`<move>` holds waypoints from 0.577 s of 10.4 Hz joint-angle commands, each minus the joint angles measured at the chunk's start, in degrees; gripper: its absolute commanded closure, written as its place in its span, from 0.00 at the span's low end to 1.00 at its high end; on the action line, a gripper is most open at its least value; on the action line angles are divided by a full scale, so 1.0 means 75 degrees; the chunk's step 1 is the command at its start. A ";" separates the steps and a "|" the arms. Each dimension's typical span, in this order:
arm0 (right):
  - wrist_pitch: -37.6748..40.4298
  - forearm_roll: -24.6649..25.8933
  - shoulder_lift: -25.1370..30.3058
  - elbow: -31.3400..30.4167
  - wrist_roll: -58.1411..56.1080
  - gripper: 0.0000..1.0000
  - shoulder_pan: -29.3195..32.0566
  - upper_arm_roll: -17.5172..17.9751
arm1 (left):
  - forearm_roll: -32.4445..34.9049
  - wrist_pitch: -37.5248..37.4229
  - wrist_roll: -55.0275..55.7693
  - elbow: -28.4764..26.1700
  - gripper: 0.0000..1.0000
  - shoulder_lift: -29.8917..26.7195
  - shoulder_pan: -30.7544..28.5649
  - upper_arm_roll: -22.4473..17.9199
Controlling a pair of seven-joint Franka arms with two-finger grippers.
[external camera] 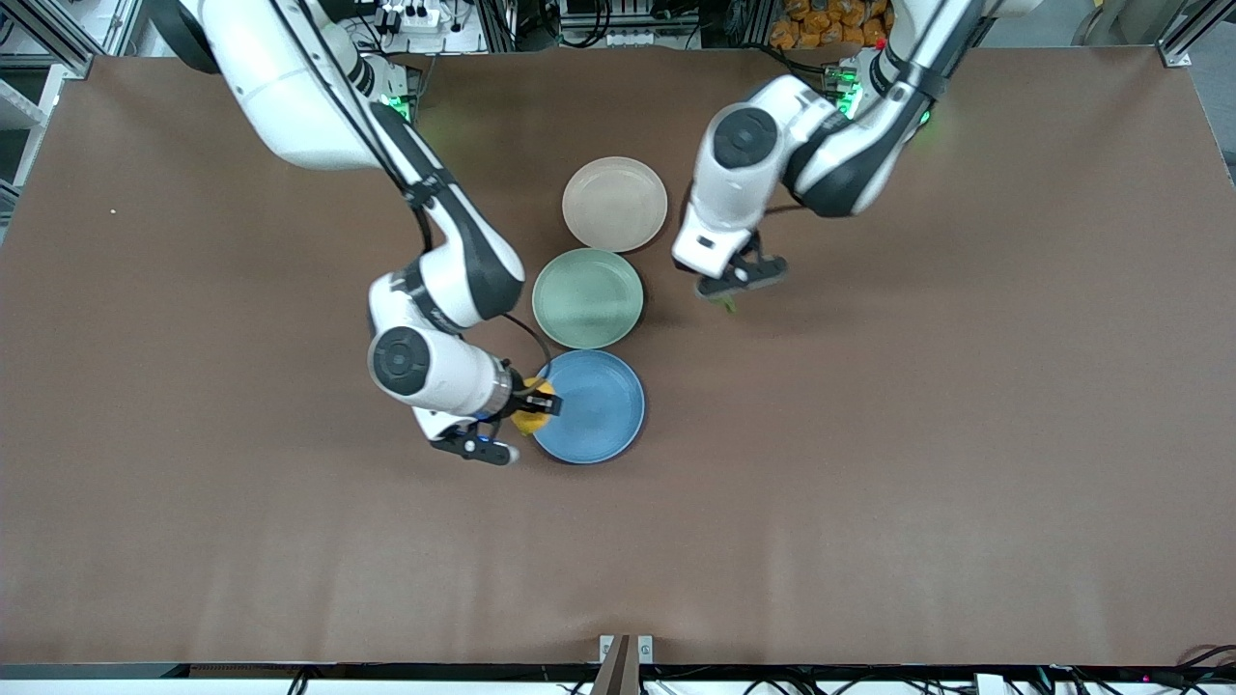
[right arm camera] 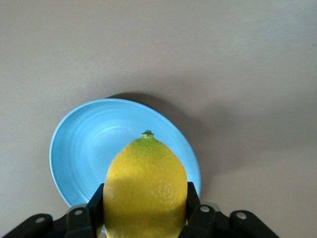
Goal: Place lemon and lettuce in plates
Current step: 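Carry the lemon to the blue plate while the left gripper carries lettuce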
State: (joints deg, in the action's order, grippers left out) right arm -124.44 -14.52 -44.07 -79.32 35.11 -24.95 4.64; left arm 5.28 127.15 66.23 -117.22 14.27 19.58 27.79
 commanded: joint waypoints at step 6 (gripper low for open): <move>-0.0541 -0.0139 -0.0803 0.0474 0.0943 0.00 -0.0634 -0.0044 | 0.2378 0.0262 0.4068 0.0463 1.00 0.1657 0.1687 0.0853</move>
State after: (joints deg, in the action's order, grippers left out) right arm -128.30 -14.57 -48.56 -77.73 40.61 -29.14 4.64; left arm 21.10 129.13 93.19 -116.86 23.58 30.63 33.46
